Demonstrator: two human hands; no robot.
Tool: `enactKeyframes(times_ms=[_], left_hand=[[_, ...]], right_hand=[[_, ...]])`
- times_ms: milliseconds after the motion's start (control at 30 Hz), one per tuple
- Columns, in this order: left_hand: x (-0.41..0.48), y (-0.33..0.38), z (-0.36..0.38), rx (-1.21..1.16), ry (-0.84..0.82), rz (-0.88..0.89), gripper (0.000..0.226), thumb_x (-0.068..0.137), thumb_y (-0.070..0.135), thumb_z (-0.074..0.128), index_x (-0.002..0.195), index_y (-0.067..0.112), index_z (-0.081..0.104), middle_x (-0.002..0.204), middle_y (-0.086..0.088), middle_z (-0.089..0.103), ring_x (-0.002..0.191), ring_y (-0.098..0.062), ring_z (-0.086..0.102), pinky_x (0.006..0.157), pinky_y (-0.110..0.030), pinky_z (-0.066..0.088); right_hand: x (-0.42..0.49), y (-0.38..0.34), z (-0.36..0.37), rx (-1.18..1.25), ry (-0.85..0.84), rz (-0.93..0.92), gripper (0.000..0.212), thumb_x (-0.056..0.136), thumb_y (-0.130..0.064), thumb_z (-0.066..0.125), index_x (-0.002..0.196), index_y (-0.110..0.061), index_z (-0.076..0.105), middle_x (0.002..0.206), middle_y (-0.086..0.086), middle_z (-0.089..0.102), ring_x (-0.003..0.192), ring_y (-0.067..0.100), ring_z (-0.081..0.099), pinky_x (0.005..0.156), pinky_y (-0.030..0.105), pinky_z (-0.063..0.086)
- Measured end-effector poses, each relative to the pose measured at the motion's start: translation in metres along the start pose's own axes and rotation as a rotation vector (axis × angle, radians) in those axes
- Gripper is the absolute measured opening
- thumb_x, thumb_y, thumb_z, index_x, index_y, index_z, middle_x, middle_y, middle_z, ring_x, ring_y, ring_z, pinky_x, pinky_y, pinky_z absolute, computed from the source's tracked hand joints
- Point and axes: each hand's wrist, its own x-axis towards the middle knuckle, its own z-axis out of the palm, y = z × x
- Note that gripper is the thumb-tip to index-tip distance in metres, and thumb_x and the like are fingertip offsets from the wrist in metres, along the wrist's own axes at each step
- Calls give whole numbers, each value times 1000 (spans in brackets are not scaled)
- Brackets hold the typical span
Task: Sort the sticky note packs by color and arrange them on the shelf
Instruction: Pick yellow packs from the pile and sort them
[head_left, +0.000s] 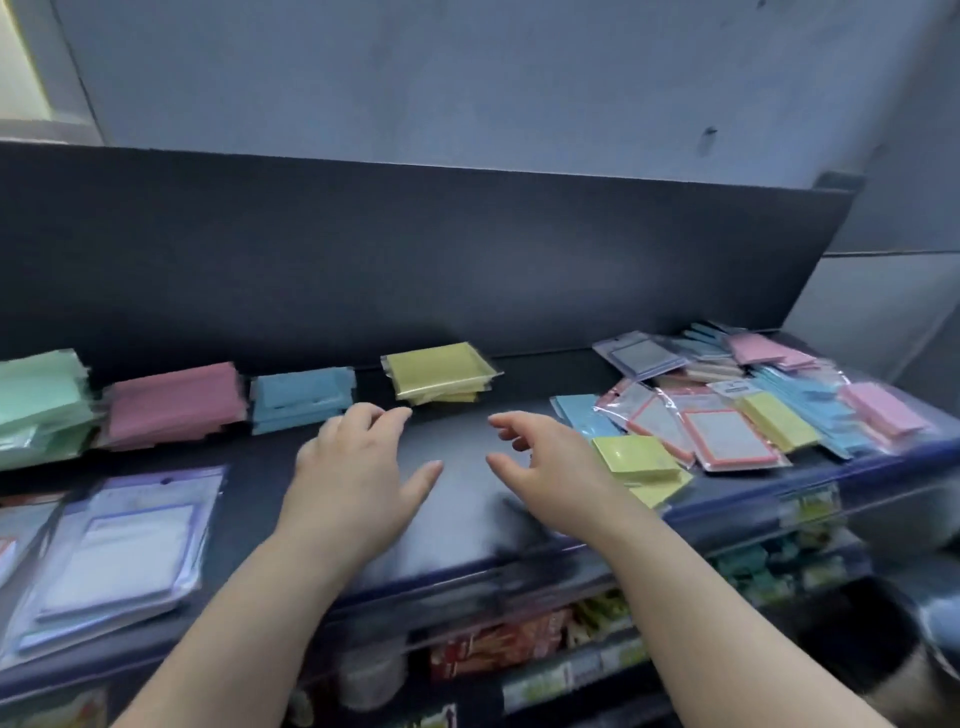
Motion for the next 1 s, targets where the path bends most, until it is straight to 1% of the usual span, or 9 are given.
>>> enactKeyframes(times_ms=[133, 233, 467, 533, 633, 700, 767, 867, 1000], left_hand=[[22, 69, 27, -36, -78, 106, 66, 88, 61, 44, 145, 29, 30, 142, 7, 38, 131, -16, 36, 106, -35, 32], [34, 119, 50, -92, -152, 126, 67, 87, 60, 47, 145, 29, 30, 143, 7, 38, 131, -16, 36, 107, -34, 33], [49, 190, 84, -165, -293, 25, 80, 77, 61, 63, 145, 33, 30, 148, 10, 33, 135, -15, 32, 107, -29, 31], [48, 196, 89, -156, -321, -47, 83, 74, 60, 68, 144, 32, 33, 146, 8, 37, 133, -14, 35, 107, -30, 32], [46, 203, 92, -141, -271, -164, 76, 73, 58, 69, 137, 29, 43, 128, 6, 45, 119, -14, 45, 97, -30, 40], [43, 206, 92, -140, -208, -226, 69, 73, 57, 68, 130, 24, 50, 116, 6, 46, 108, -14, 49, 87, -29, 42], [40, 209, 92, -144, -159, -279, 64, 73, 56, 69, 126, 24, 53, 108, 7, 45, 99, -12, 48, 79, -28, 39], [35, 212, 93, -162, -104, -330, 65, 73, 53, 70, 128, 23, 53, 107, 8, 42, 103, -13, 48, 83, -27, 39], [33, 213, 93, -192, -53, -365, 66, 73, 54, 71, 130, 26, 51, 112, 8, 42, 110, -15, 48, 93, -29, 41]], right_hand=[[-7, 59, -43, -2, 35, 45, 44, 92, -29, 56, 135, -24, 49, 129, -4, 56, 115, 9, 51, 95, 20, 36], [-10, 105, -71, 15, 26, 66, 43, 91, -29, 57, 133, -24, 50, 131, -5, 55, 115, 8, 51, 95, 20, 37], [-13, 189, -122, 51, -42, 68, 40, 93, -31, 54, 132, -30, 49, 132, -11, 52, 111, 5, 48, 91, 21, 36], [-11, 207, -133, 45, -25, 74, 40, 93, -29, 54, 133, -28, 49, 133, -8, 50, 119, 10, 46, 98, 26, 38], [-5, 236, -143, -122, 53, 99, 43, 93, -30, 51, 135, -25, 46, 137, -3, 46, 128, 19, 35, 106, 34, 31], [-2, 250, -147, -237, 79, 135, 45, 91, -32, 49, 136, -26, 44, 139, 0, 41, 127, 25, 32, 106, 37, 29], [-2, 258, -148, -254, 53, 181, 47, 92, -34, 47, 137, -27, 41, 139, 3, 39, 125, 29, 32, 103, 40, 31], [-1, 264, -148, -245, 54, 163, 42, 94, -32, 44, 135, -26, 42, 137, 4, 40, 120, 30, 36, 98, 41, 36], [-1, 263, -149, -161, 149, 108, 40, 90, -23, 53, 130, -22, 50, 137, 7, 40, 122, 30, 35, 100, 41, 34]])
